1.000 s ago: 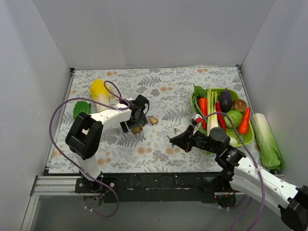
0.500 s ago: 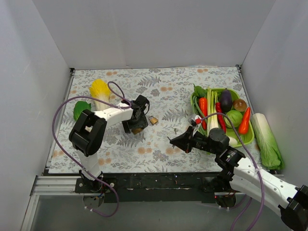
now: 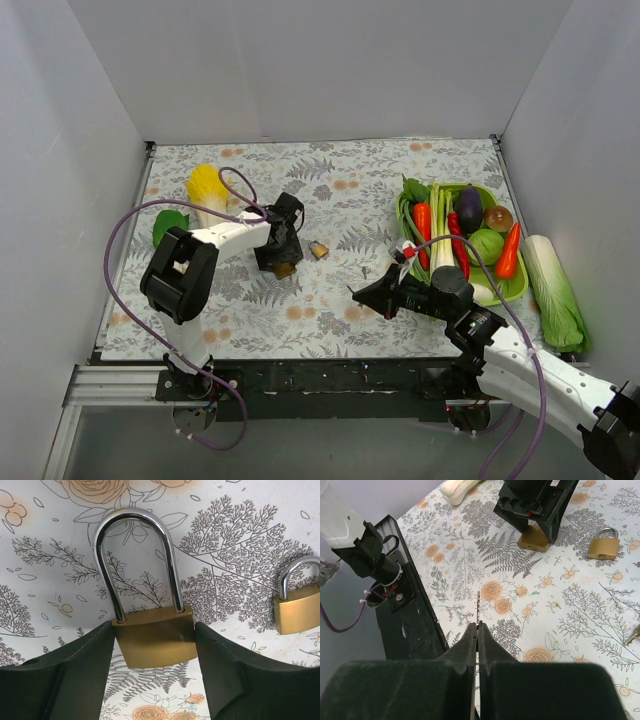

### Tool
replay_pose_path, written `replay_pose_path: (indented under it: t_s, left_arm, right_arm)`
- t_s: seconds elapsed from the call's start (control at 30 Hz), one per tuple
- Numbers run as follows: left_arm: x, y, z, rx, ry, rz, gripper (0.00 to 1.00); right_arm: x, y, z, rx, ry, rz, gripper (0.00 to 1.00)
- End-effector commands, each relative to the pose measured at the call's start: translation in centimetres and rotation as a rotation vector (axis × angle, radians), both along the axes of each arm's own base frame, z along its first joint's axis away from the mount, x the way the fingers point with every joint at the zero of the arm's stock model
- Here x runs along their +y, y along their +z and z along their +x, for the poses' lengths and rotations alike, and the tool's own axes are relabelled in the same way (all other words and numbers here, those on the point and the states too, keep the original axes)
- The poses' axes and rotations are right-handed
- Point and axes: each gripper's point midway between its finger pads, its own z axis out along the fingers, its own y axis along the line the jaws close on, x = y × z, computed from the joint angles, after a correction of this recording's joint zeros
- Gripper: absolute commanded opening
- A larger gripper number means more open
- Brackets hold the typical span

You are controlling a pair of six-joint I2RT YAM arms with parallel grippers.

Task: Unlock with the key
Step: Pick up the lock from the center of the board.

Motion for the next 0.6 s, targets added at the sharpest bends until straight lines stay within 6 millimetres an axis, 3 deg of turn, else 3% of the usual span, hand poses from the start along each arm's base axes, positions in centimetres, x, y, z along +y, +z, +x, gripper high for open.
replay_pose_path:
  t_s: [0.0, 0.23, 0.33, 0.37, 0.43, 0.57]
  left_arm:
    - [-0.9, -1.4, -0.8, 0.019, -0.06, -0.064, 0.6]
    - [0.4, -2.2, -1.8, 0.064, -0.098, 0.009, 0.54]
    - [0.1, -2.4, -2.0, 0.082, -0.128, 0.014, 0.43]
    - [0.0, -2.6, -2.2, 0.092, -0.137, 0.022, 0.33]
    - [-0.4, -2.7, -2.2, 0.097, -0.155, 0.043, 0.23]
    - [-1.9, -0.9, -1.3, 0.035, -0.147, 0.005, 0.11]
  right_arm:
    - [0.3, 1.3, 0.3, -0.041, 0.004, 0.036, 0.01]
    - [0.3, 0.9, 0.3, -0.032, 0.003, 0.029, 0.01]
    - [0.4, 0.5, 0.3, -0.027, 0.006, 0.019, 0.01]
    - [0.3, 0.1, 0.3, -0.017, 0.007, 0.005, 0.01]
    - [0.3, -0.6, 0.2, -0.01, 0.015, -0.022, 0.01]
    - [0.2, -2.2, -0.1, 0.026, 0.035, -0.078, 0.01]
